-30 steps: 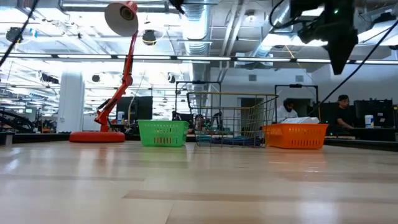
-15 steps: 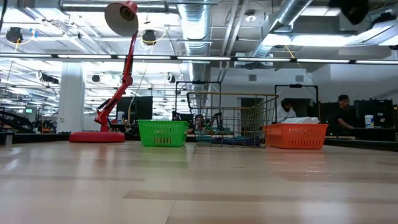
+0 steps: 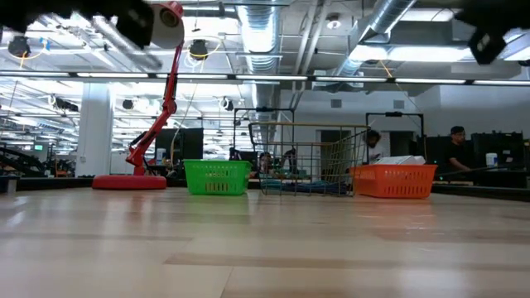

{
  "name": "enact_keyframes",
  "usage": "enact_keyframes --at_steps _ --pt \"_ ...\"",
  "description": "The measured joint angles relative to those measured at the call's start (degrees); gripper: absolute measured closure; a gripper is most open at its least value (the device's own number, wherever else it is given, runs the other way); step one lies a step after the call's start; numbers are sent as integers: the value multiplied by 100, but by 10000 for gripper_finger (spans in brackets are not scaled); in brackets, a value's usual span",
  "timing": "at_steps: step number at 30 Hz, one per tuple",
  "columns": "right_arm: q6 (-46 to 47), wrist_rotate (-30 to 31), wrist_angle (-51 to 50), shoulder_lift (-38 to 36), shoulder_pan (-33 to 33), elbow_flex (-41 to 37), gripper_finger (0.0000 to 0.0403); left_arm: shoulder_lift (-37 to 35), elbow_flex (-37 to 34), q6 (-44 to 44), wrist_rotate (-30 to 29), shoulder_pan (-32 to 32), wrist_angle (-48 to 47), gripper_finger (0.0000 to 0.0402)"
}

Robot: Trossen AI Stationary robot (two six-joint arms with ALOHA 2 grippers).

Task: Pick and place items into bin
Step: Return to Home Position

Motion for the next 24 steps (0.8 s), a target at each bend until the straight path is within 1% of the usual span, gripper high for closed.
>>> enact_keyframes --at_steps 2,4,7,9,10,15,21,24 --pt "10 25 -100 119 8 -97 337 -2 -533 -95 -2 4 864 401" --pt "9 57 111 201 11 -82 337 -2 -1028 -176 -3 4 1638 401" --pt "57 12 216 232 30 -65 337 -2 -1614 -270 -4 4 2512 401" --pt "59 2 199 230 72 -72 337 13 -1698 -347 -56 4 2551 401" --pt "59 1 225 225 108 -87 337 5 -1694 -359 -63 4 2388 401" --pt "-90 15 305 186 226 -381 337 164 -1700 -376 -117 4 2264 401" --pt "-91 0 384 185 263 -661 337 152 -1707 -389 -517 4 1947 401" --pt "22 -1 523 183 263 -815 337 154 -1707 -389 -564 7 1885 401"
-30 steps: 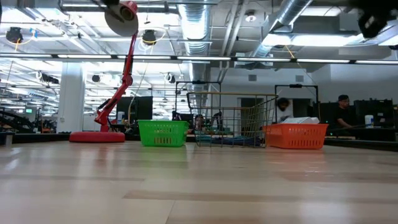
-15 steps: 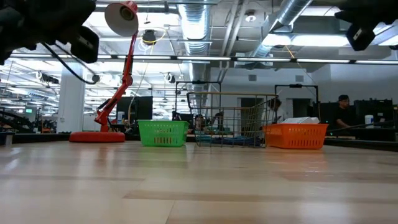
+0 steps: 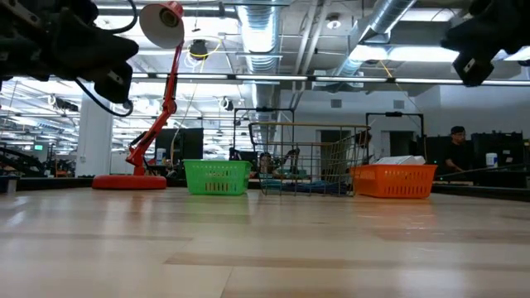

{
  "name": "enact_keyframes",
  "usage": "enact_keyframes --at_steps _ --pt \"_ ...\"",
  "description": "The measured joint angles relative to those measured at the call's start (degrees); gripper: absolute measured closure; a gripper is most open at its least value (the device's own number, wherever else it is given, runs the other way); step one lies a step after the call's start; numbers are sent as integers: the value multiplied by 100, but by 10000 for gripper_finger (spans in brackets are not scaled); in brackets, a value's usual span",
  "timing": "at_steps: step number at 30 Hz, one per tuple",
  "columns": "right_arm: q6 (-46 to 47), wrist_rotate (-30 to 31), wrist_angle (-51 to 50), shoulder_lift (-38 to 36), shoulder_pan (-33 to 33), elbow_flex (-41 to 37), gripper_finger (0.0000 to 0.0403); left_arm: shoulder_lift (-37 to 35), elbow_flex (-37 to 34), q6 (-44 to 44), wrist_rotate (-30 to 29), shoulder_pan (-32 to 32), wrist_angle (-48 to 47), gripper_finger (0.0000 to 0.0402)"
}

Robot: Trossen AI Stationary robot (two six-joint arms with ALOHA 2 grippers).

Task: Pick and place items into bin
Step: Return to Home Position

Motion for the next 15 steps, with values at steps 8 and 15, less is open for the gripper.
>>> enact_keyframes --at_steps 8,15 --pt "-254 -4 1576 -130 0 -1006 337 -1 -4 50 -4 -2 10 401" --pt "-476 -4 2381 -427 0 -1829 337 -1 -7 101 1 -2 12 401"
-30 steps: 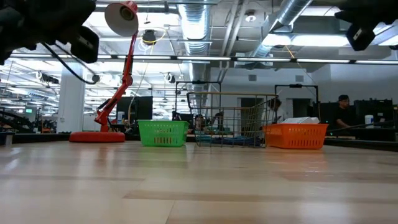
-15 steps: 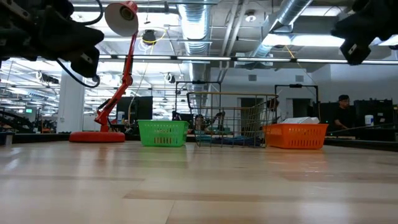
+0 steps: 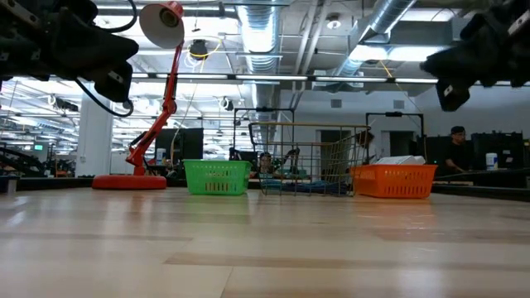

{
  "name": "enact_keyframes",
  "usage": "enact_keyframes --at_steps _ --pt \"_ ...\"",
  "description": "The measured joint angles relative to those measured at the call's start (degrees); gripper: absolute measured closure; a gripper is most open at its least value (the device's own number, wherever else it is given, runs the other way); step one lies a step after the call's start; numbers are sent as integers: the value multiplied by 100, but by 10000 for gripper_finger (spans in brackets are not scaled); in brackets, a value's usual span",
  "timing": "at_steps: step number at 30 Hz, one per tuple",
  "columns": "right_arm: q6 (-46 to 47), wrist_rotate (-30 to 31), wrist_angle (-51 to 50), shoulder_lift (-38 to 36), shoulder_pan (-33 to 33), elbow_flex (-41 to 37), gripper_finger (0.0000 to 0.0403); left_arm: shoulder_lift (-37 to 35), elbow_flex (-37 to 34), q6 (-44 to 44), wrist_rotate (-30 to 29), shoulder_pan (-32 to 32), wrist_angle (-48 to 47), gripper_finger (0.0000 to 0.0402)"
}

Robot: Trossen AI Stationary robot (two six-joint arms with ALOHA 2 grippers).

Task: Pick and place items into bin
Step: Return to Home Position

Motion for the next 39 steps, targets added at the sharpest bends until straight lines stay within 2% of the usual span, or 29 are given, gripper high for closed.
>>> enact_keyframes --at_steps 7,30,39 --pt "-294 31 511 77 54 -332 337 0 16 2 -3 0 -33 401" --pt "-433 37 505 94 74 -333 337 0 53 11 -95 0 -25 401" --pt "-433 37 503 94 75 -333 337 0 55 9 -97 0 -918 401"
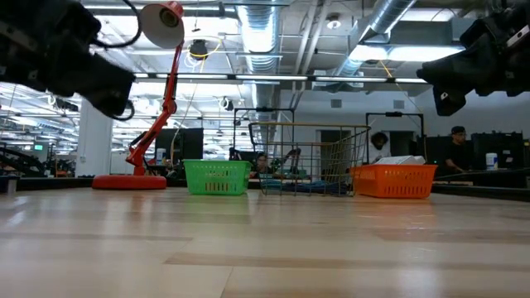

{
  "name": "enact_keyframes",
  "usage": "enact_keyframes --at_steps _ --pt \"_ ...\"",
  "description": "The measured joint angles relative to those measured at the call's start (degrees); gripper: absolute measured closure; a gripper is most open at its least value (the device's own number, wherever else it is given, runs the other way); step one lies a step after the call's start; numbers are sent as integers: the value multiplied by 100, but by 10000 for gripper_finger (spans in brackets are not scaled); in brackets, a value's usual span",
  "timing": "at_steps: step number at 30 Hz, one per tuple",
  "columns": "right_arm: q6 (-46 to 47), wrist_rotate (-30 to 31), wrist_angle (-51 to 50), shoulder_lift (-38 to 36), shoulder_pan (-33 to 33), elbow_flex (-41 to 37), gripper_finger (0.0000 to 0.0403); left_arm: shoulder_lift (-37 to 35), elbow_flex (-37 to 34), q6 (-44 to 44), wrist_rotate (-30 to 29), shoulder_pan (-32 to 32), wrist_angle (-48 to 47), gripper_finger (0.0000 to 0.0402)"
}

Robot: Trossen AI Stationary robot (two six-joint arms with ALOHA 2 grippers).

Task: Pick and place items into bin
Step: Return to Home Position

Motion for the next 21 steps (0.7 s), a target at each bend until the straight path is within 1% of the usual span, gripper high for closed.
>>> enact_keyframes --at_steps 7,13,17,18,21 --pt "0 0 -1 0 -1 0 337 0 2 -2 0 -1 -1337 401" --pt "-1 0 -1 0 -1 0 337 -63 2 -4 2 -2 -2747 401" --pt "-2 2 -1 0 -1 0 337 -749 -42 -21 39 -2 -3942 401" --pt "-1 0 -1 0 0 0 337 -929 -42 -83 23 -1 -4094 401" --pt "-2 2 -1 0 0 0 337 -1473 -42 -98 -45 24 -4004 401"
